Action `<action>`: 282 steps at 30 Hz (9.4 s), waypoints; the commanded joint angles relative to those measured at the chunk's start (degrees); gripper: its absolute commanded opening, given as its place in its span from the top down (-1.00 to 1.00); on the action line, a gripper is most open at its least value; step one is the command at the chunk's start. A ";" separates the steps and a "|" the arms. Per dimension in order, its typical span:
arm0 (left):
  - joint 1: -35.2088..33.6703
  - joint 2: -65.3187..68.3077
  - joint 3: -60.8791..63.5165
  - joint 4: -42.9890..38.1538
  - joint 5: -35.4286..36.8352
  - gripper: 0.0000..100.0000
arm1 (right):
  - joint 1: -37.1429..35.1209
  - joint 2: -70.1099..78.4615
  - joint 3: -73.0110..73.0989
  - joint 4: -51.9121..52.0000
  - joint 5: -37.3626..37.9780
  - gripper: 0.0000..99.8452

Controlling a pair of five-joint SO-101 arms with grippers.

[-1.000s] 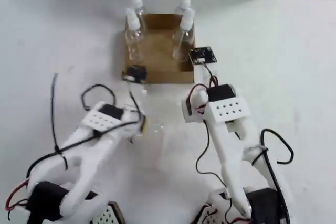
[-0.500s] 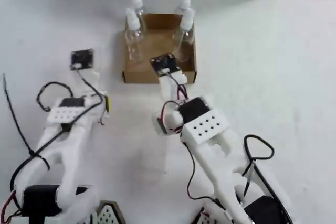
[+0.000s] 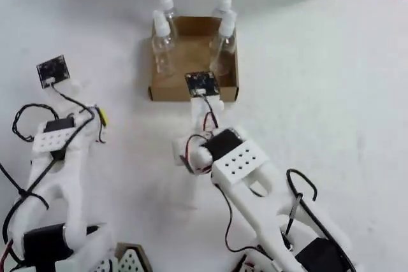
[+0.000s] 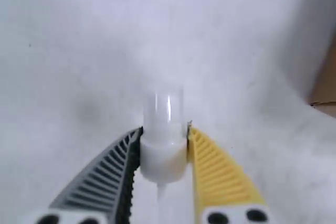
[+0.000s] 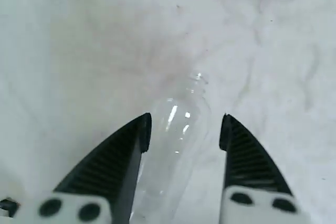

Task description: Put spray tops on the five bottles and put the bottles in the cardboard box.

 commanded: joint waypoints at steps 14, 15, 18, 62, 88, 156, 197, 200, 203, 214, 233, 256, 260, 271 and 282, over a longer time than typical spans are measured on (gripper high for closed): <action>0.22 -2.68 -2.81 -1.41 0.44 0.96 | -2.42 15.60 -5.63 -2.24 -6.77 0.46; 0.22 -2.68 -2.81 -1.41 0.44 0.96 | -2.42 16.84 -6.15 -2.24 -6.77 0.46; 0.22 -2.68 -2.81 -1.41 0.44 0.96 | -2.42 19.74 -7.38 -2.51 -8.18 0.46; 1.80 -2.68 -1.49 -1.49 -3.16 0.96 | 75.30 14.20 -9.58 2.07 69.71 0.95; 1.54 -2.68 -1.05 -0.97 -3.25 0.96 | 76.44 29.76 -24.44 11.56 61.80 0.46; 1.80 -2.59 -1.05 -1.14 -6.15 0.96 | 77.93 26.95 -18.90 11.56 81.32 0.47; 1.71 -2.59 -1.05 -0.97 -6.33 0.96 | 78.37 35.38 -21.63 9.36 66.73 0.47; 1.71 -2.59 -1.05 -0.97 -6.42 0.96 | 78.37 33.01 -22.24 12.00 66.55 0.56; 1.71 -2.59 -1.05 -0.97 -6.42 0.96 | 78.55 32.04 -22.24 12.70 63.56 0.56; 1.71 -2.59 -1.05 -0.97 -6.42 0.96 | 78.90 32.22 -20.84 9.45 62.51 0.57; 2.51 -2.77 -0.26 -1.32 -6.42 0.96 | 74.33 18.15 -28.40 23.34 51.16 0.96; 8.04 -15.78 -8.26 6.33 -6.42 0.96 | 35.74 -0.04 -11.16 -7.78 42.11 0.96; 9.98 -23.43 -12.40 6.24 -6.42 0.96 | 28.00 -2.24 -11.08 -9.01 33.23 0.97; 11.38 -30.20 -18.20 -10.11 -6.07 0.96 | 18.42 -21.67 3.60 -20.88 22.95 0.97; 23.52 -30.29 -28.75 -18.20 -6.42 0.96 | 10.86 -36.70 35.69 -63.43 22.86 0.97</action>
